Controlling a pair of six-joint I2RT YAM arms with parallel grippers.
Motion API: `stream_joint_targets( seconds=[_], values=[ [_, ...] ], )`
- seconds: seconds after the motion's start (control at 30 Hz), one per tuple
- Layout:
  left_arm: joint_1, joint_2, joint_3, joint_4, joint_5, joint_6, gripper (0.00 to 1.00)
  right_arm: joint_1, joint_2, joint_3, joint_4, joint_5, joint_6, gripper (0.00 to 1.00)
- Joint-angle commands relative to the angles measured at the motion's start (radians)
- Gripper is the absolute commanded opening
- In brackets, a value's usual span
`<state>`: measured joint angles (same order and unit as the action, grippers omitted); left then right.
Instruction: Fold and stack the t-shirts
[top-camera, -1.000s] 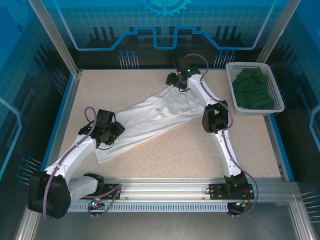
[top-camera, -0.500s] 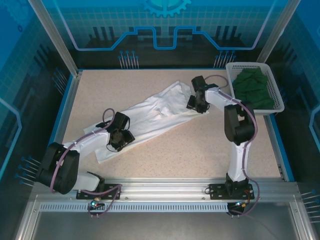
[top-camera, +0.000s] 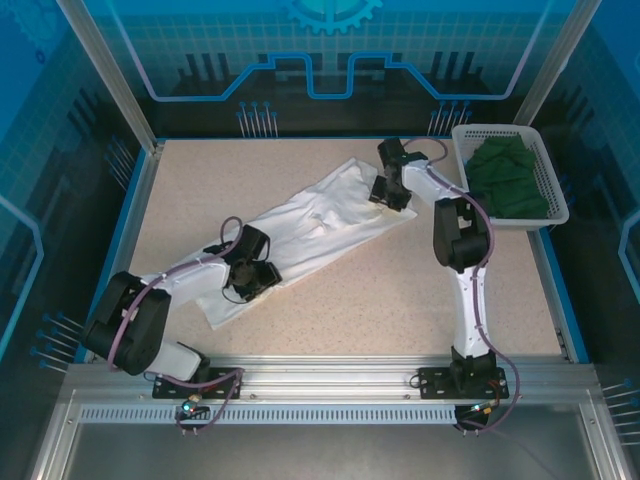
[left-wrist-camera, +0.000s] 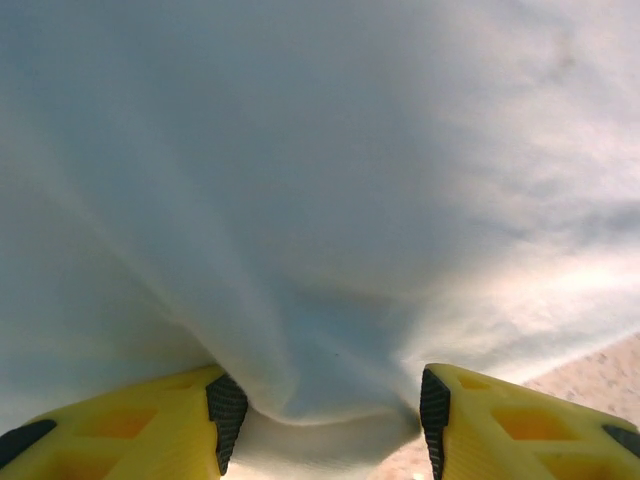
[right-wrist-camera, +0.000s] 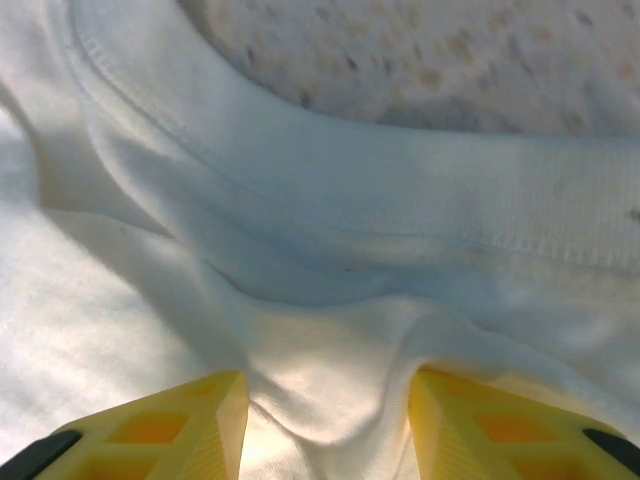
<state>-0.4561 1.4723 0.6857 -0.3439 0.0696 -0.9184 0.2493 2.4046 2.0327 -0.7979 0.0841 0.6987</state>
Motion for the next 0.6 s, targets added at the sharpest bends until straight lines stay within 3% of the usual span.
stream_joint_targets(
  seconds=[0.0, 0.3, 0.43, 0.57],
  values=[
    [-0.064, 0.071, -0.049, 0.005, 0.109, -0.073, 0.54, -0.021, 0.125, 0.139, -0.12, -0.034, -0.016, 0.48],
    [-0.307, 0.085, 0.027, 0.039, 0.164, -0.267, 0.57, -0.056, 0.348, 0.604, -0.187, -0.147, -0.102, 0.54],
    [-0.386, 0.083, 0.071, 0.05, 0.173, -0.316, 0.6, -0.06, 0.359, 0.666, -0.095, -0.201, -0.124, 0.64],
    [-0.402, 0.097, 0.159, 0.043, 0.199, -0.293, 0.65, -0.061, 0.348, 0.745, -0.082, -0.236, -0.12, 0.67]
  ],
)
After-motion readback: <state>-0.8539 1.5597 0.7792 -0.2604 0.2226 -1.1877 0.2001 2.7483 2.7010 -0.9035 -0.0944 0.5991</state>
